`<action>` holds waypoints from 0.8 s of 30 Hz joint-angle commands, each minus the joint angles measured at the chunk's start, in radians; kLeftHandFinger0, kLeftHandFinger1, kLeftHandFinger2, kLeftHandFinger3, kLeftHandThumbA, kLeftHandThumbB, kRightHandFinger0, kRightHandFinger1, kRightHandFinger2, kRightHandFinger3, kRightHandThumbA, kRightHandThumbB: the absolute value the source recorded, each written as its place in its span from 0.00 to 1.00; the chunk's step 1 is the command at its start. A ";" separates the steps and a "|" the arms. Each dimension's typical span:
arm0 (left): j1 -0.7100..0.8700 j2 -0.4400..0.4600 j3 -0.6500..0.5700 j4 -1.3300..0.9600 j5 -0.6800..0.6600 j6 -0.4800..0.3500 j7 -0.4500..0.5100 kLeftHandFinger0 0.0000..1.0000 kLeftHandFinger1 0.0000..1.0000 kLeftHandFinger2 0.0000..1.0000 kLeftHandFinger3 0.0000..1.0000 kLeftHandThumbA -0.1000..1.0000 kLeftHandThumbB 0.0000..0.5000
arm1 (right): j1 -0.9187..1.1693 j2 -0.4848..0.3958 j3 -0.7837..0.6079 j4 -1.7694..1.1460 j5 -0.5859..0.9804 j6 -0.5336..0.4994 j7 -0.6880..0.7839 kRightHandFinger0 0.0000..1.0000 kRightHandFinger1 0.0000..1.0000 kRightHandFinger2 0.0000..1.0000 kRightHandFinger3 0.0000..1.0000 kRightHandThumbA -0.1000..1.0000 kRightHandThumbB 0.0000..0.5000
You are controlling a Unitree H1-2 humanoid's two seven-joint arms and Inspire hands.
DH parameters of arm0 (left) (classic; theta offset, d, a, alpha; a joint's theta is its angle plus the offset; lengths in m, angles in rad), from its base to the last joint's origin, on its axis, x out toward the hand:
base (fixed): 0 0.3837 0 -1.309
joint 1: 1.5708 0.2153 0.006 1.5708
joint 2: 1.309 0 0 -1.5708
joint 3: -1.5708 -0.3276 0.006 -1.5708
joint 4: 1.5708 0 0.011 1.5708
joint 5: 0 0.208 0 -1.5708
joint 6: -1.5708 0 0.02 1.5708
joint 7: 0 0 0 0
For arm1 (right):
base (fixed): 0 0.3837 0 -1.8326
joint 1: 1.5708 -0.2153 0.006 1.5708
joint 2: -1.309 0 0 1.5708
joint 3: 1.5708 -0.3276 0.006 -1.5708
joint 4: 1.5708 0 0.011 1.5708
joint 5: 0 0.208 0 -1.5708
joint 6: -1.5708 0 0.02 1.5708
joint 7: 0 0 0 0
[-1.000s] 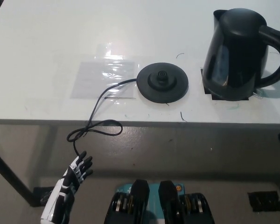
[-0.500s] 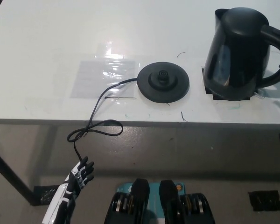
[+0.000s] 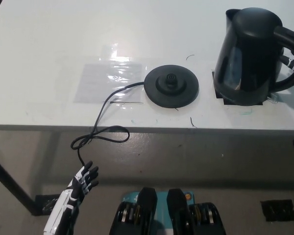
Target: A kettle and its base are kept separately on the desk infront of the robot and the robot uses its right hand to lift the kettle by its handle and places it on its base to align it correctly.
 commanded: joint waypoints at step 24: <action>-0.047 0.023 0.022 -0.018 -0.041 -0.004 -0.024 1.00 1.00 1.00 1.00 1.00 0.15 | -0.138 -0.042 0.080 0.062 -0.268 -0.041 -0.236 0.00 0.21 0.62 0.48 0.00 0.50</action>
